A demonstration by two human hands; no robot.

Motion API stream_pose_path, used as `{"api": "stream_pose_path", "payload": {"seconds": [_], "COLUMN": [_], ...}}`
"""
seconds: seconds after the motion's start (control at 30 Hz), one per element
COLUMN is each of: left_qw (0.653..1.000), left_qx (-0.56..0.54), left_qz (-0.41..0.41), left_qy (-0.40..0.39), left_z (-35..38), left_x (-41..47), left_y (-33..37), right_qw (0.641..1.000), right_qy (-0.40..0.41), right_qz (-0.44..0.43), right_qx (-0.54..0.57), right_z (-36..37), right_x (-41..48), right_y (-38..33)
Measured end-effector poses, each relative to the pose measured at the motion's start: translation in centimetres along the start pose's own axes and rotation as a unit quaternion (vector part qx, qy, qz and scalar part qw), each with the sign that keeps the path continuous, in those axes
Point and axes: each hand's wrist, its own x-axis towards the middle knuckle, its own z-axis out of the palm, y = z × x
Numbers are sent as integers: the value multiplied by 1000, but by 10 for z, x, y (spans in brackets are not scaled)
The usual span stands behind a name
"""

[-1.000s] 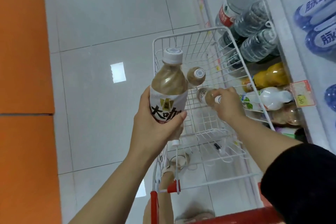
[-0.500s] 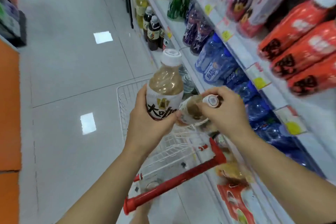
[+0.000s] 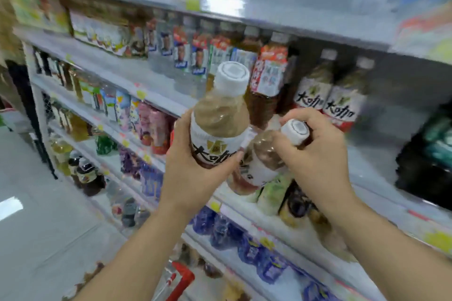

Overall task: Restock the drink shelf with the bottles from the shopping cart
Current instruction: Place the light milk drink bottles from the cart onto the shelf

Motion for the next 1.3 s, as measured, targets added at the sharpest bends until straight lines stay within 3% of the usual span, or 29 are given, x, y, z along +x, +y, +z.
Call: {"api": "stream_pose_path", "payload": {"seconds": [0.2, 0.4, 0.73, 0.87, 1.03, 1.3], "left_qw": [992, 984, 988, 991, 989, 985], "left_qx": [-6, 18, 11, -12, -48, -9], "left_qz": [104, 158, 125, 92, 58, 70], "left_qy": [-72, -79, -92, -100, -129, -157], "left_z": [60, 88, 93, 96, 105, 134], "left_x": [10, 24, 45, 50, 59, 72], "left_y": [27, 25, 10, 3, -3, -10], "right_qw": [984, 959, 975, 984, 965, 981], "right_qy": [120, 148, 97, 167, 230, 138], "right_qz": [-109, -194, -103, 46, 114, 133], "right_qx": [-74, -146, -173, -42, 46, -8], "right_z": [-78, -108, -102, -98, -86, -74], "right_x": [1, 15, 38, 48, 66, 83], "right_y": [-16, -15, 24, 38, 55, 67]}}
